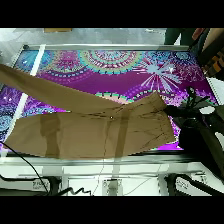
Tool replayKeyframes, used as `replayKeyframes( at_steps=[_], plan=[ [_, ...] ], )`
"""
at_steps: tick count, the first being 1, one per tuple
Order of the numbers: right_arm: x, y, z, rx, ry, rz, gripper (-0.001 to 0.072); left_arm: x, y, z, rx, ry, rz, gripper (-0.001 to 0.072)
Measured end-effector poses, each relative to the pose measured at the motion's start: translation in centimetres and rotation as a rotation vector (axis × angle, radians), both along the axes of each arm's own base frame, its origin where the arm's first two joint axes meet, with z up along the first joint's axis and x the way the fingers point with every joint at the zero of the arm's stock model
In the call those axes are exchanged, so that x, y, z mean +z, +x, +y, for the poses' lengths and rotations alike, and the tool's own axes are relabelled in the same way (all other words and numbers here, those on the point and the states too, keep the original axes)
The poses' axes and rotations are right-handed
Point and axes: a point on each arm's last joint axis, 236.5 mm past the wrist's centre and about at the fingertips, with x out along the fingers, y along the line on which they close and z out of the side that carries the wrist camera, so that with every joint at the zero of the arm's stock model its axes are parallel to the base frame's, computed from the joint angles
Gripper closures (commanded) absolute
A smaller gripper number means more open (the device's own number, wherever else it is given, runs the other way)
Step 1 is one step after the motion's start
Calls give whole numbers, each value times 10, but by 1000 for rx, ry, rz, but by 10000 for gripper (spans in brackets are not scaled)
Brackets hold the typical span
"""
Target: Fold the clothes and pants, and hang the long-sleeved shirts on hangers.
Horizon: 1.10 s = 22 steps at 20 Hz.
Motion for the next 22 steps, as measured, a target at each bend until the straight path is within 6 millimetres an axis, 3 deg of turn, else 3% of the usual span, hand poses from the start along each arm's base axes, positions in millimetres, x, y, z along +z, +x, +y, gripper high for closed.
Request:
replayKeyframes(
  at_steps=[3,5,9,12,13,15,17,19,22],
  plan=[
    [-5,-4,-13,-21,-55,23,679,-55,0,14,33,-10,155,693],
    [-6,-5,-18,-29,-81,29,679,-90,6,14,30,-42,225,693],
    [-8,-6,-23,-34,-101,36,678,-141,37,-11,-34,-136,252,693],
    [-9,-6,-24,-37,-105,39,678,-160,66,-29,-78,-177,198,692],
    [-9,-7,-24,-37,-105,40,679,-161,77,-33,-90,-182,163,639],
    [-9,-7,-25,-37,-107,40,678,-163,94,-38,-106,-185,110,-13],
    [-9,-7,-24,-38,-105,41,678,-165,104,-42,-116,-192,77,-1],
    [-9,-7,-24,-38,-104,42,678,-165,105,-42,-116,-191,72,95],
    [-9,-7,-23,-37,-98,44,678,-157,83,-14,-57,-145,121,121]
  ],
)
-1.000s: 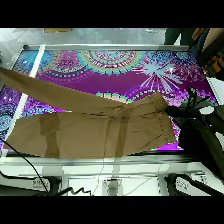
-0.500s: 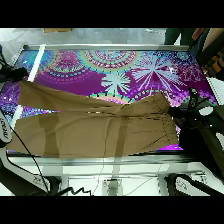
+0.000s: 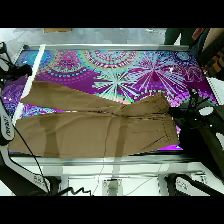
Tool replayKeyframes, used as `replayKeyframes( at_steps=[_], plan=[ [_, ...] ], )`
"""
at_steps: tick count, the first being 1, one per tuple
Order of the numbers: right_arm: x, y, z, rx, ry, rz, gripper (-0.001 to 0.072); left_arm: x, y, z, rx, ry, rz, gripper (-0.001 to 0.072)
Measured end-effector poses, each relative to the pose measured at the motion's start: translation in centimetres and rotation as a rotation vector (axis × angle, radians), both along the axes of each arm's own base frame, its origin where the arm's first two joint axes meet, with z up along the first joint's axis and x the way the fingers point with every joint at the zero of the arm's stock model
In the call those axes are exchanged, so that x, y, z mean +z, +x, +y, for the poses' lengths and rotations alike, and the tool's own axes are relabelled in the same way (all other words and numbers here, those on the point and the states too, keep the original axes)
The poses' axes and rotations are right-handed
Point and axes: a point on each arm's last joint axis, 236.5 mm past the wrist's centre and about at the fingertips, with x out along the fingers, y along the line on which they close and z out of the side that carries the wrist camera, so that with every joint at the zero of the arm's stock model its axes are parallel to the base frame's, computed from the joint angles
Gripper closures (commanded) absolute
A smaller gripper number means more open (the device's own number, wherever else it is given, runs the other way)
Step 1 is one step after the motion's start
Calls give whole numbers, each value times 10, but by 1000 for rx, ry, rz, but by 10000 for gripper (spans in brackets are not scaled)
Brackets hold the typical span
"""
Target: Fold the clothes and pants, and hang the long-sleeved shirts on hangers.
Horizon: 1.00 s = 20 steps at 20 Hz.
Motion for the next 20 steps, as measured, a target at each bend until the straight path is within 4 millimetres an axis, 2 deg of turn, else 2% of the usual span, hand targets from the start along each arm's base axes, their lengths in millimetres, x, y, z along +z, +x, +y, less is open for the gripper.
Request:
replayKeyframes(
  at_steps=[4,6,7,10,13,17,20],
  plan=[
    [-1,-4,4,11,15,17,678,7,-62,65,145,7,111,121],
    [-2,-8,8,23,28,33,678,-8,-97,88,204,-51,188,121],
    [-3,-9,10,28,34,41,678,-18,-110,93,213,-100,214,121],
    [-4,-14,14,41,48,59,678,-53,-128,83,198,-280,234,121],
    [-4,-15,18,43,64,64,678,-93,-131,62,200,-445,218,121],
    [-2,-14,21,20,95,66,678,-139,-128,37,244,-602,161,121],
    [-1,-13,22,2,112,67,678,-155,-115,25,274,-655,84,122]
  ],
)
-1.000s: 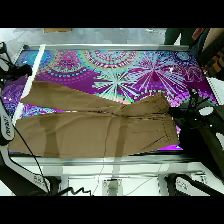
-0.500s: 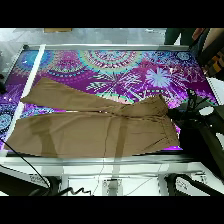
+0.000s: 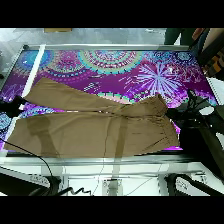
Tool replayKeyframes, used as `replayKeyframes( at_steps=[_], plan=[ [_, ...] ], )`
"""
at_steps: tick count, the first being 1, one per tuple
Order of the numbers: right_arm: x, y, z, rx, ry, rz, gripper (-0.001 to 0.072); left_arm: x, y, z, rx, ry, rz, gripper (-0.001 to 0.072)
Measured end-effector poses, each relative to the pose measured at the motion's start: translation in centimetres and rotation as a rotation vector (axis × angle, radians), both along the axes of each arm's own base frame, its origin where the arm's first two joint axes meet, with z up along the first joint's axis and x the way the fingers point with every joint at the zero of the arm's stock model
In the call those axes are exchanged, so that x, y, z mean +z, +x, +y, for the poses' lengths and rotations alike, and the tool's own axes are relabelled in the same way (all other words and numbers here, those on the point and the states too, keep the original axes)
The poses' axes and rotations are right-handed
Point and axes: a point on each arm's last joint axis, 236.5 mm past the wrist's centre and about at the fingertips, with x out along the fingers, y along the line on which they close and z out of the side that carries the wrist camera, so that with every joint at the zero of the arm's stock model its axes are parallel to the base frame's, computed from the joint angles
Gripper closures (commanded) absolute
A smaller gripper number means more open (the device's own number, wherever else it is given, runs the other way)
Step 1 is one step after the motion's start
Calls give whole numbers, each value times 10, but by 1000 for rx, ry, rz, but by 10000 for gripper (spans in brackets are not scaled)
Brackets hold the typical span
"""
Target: Fold the clothes and pants, and hang the long-sleeved shirts on hangers.
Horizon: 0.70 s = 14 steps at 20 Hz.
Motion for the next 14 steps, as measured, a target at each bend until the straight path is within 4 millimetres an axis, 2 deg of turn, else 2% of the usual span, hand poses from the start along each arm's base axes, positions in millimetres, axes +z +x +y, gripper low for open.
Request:
replayKeyframes(
  at_steps=[1,2,3,5,7,9,11,14],
  plan=[
    [0,0,0,-4,4,0,678,-3,6,-5,6,-2,-17,123],
    [1,1,1,-9,8,0,678,-7,12,-10,8,2,-31,169],
    [1,1,1,-12,11,1,678,-9,19,-15,11,9,-47,267],
    [1,1,1,-22,17,3,678,-14,33,-25,12,27,-71,368],
    [1,1,1,-28,21,4,678,-17,45,-31,18,54,-97,397],
    [1,1,1,-32,24,5,678,-20,53,-33,26,76,-112,576],
    [1,2,1,-34,25,5,678,-23,55,-31,31,91,-115,691],
    [1,2,1,-35,26,5,678,-23,56,-29,35,102,-118,692]
  ],
)
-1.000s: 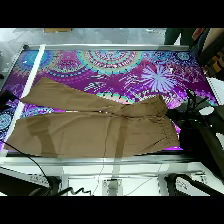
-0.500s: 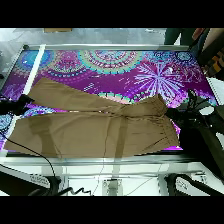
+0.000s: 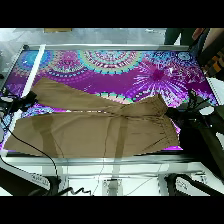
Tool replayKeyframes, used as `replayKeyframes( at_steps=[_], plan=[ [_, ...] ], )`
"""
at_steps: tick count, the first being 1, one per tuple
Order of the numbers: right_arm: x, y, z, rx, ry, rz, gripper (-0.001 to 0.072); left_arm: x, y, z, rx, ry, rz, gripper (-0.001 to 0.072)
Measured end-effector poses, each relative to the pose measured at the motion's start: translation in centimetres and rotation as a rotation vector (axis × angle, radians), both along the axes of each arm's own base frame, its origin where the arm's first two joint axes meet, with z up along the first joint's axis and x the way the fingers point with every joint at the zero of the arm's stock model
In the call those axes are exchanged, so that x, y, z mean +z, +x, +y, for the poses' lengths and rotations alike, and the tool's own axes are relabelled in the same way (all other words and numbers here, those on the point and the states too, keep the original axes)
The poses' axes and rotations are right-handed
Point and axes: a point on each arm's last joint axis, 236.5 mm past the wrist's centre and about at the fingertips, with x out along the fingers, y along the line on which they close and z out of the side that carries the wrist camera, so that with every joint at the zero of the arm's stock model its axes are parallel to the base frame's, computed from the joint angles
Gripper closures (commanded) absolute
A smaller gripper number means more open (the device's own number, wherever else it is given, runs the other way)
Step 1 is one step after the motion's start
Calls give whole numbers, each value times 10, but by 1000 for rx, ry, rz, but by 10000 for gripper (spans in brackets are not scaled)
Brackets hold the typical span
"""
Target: Fold the clothes and pants, and hang the long-sleeved shirts on hangers.
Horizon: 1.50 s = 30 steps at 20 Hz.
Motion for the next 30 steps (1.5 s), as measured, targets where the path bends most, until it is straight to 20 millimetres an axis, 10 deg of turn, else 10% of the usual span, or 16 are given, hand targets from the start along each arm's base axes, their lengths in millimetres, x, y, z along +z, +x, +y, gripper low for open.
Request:
replayKeyframes(
  at_steps=[6,14,17,19,23,30],
  plan=[
    [5,2,-1,1,-6,-12,679,54,-2,-3,-115,111,-53,693],
    [19,3,-11,22,-83,-54,678,268,-44,-4,-187,495,-287,697],
    [19,3,-15,25,-103,-58,678,318,-68,-9,-187,600,-331,698],
    [19,3,-16,29,-115,-56,678,316,-78,-15,-210,605,-290,698],
    [17,1,-20,40,-142,-51,678,249,-78,-35,-336,542,-84,697],
    [15,2,-28,44,-185,-58,678,127,-4,-78,-354,423,1,696]
  ],
)
